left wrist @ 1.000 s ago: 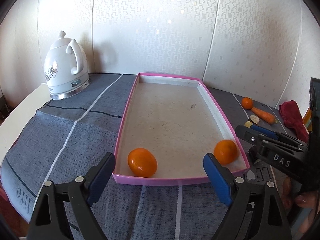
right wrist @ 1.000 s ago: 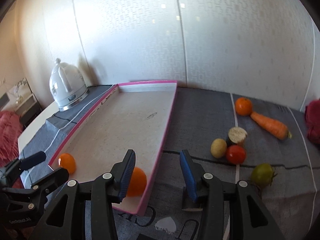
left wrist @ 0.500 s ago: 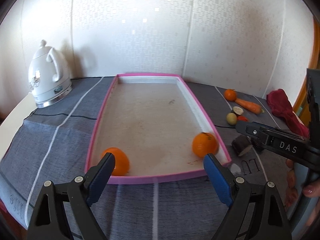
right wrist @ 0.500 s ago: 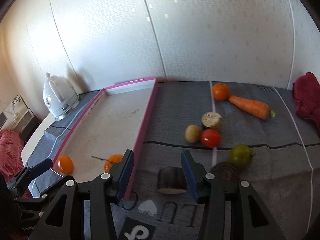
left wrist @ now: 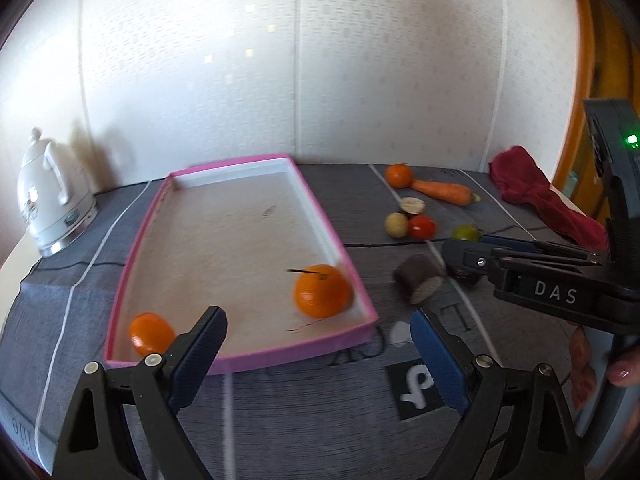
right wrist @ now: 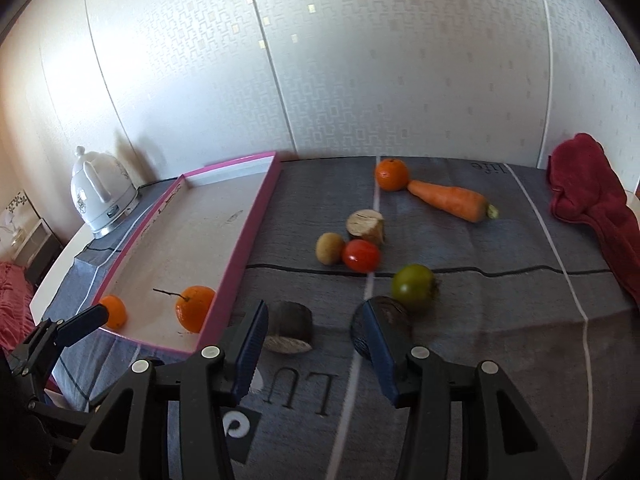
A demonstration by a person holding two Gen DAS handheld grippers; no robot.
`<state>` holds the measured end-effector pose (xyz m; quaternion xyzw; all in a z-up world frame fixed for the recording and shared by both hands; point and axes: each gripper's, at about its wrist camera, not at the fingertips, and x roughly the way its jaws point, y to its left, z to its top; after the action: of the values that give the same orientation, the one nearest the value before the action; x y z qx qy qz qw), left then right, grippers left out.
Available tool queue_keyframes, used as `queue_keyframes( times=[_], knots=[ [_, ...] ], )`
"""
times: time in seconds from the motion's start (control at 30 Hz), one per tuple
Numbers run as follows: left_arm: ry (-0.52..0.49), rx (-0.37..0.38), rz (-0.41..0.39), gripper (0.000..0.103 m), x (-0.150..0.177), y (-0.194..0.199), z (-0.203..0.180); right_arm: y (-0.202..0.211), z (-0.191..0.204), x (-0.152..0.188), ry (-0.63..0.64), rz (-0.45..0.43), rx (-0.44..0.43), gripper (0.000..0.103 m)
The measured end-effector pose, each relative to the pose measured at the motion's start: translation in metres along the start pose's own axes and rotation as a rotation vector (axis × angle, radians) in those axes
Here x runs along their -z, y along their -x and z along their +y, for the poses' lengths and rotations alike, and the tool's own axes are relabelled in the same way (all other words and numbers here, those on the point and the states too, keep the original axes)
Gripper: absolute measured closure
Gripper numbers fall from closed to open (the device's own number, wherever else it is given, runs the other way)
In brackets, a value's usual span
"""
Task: Organize fruits
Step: 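Grasp the dark beet with the right tool while the left tool approaches the dark slice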
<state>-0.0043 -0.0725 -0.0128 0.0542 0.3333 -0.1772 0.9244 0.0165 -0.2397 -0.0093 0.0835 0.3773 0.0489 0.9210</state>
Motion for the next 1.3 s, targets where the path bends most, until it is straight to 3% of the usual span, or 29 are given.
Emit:
queue_keyframes(
  times=[0.63, 0.97, 1.3],
  knots=[
    [-0.053, 0.049, 0.035, 0.010, -0.005, -0.019, -0.051, 0.012, -0.047, 0.011, -0.132, 0.043, 0.040, 0.053],
    [0.006, -0.039, 0.028, 0.010, -0.008, -0.019, -0.029, -0.008, -0.034, 0.011, -0.080, 0.081, 0.037, 0.053],
    [0.050, -0.061, 0.030, 0.010, -0.008, -0.017, -0.014, -0.021, -0.026, 0.011, -0.055, 0.096, 0.070, 0.053]
  ],
)
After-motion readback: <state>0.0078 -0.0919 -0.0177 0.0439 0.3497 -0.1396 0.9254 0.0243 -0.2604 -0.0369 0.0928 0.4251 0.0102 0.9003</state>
